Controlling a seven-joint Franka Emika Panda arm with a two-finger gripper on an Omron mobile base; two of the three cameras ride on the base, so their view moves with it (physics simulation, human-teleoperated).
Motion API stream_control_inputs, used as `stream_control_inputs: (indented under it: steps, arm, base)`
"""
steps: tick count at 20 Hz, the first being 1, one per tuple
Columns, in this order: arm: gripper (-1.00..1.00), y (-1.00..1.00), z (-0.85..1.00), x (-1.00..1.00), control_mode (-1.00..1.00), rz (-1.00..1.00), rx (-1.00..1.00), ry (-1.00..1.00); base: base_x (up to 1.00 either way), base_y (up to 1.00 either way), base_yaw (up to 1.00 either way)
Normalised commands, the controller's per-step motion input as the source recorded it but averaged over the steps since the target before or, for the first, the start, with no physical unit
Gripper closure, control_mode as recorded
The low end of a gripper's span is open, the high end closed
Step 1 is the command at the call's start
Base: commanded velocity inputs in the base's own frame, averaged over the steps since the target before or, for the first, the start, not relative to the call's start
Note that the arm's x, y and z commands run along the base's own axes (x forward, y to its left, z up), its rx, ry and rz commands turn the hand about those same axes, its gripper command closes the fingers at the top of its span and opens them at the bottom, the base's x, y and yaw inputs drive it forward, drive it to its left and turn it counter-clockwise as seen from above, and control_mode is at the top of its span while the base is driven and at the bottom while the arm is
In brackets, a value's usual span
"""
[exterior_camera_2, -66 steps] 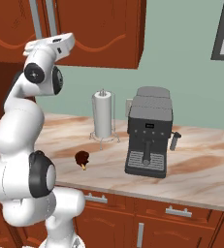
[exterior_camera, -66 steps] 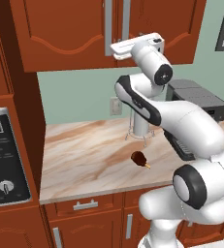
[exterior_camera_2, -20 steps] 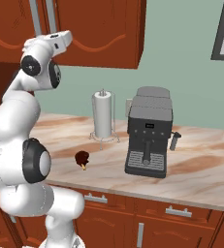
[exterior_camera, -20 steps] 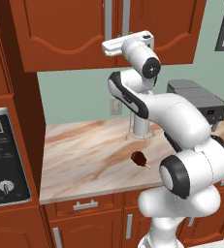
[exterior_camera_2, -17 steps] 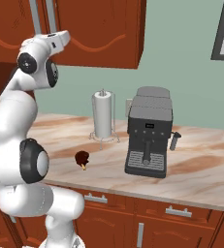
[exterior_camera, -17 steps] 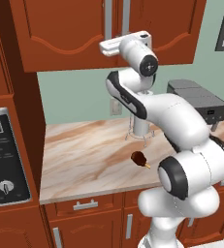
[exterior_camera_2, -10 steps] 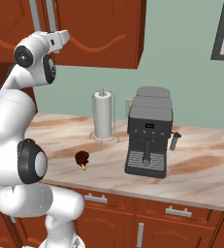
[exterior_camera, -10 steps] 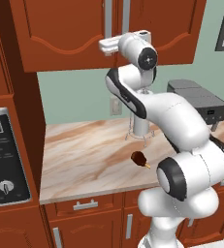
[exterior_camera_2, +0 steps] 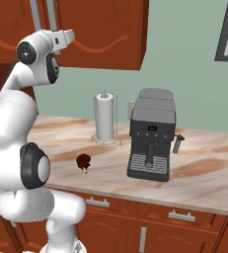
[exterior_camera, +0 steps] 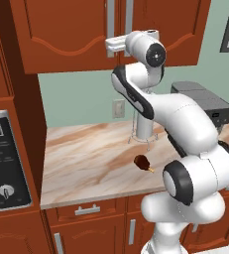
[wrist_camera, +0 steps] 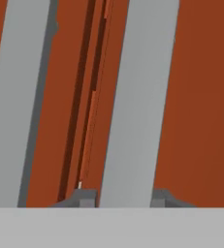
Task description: Retrieve the tupperware from the cabinet, then place the raw meat into the tupperware to avoid contamination.
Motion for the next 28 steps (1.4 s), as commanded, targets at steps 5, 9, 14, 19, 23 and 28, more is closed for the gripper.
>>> stream_control_inputs:
  steps: [5, 9, 14, 19, 23, 28]
  arm:
    - [1.0, 0.0, 0.0, -0.28, -1.0, 0.0, 0.0, 0.01]
    - [1.0, 0.0, 0.0, -0.49, -1.0, 0.0, 0.0, 0.03]
    - [1.0, 0.0, 0.01, -0.59, -1.0, 0.0, 0.0, 0.04]
    - [1.0, -0.07, 0.06, -0.65, -1.0, 0.0, 0.0, 0.05]
    - [1.0, -0.2, 0.06, -0.66, -1.0, 0.0, 0.0, 0.05]
    - [1.0, -0.32, 0.04, -0.69, -1.0, 0.0, 0.0, 0.05]
  base:
    - [0.0, 0.0, 0.0]
    - [0.0, 0.0, 0.0]
    - [0.0, 0.0, 0.0]
    - [0.0, 0.0, 0.0]
    - [0.0, 0.0, 0.0]
    - [0.0, 0.0, 0.0]
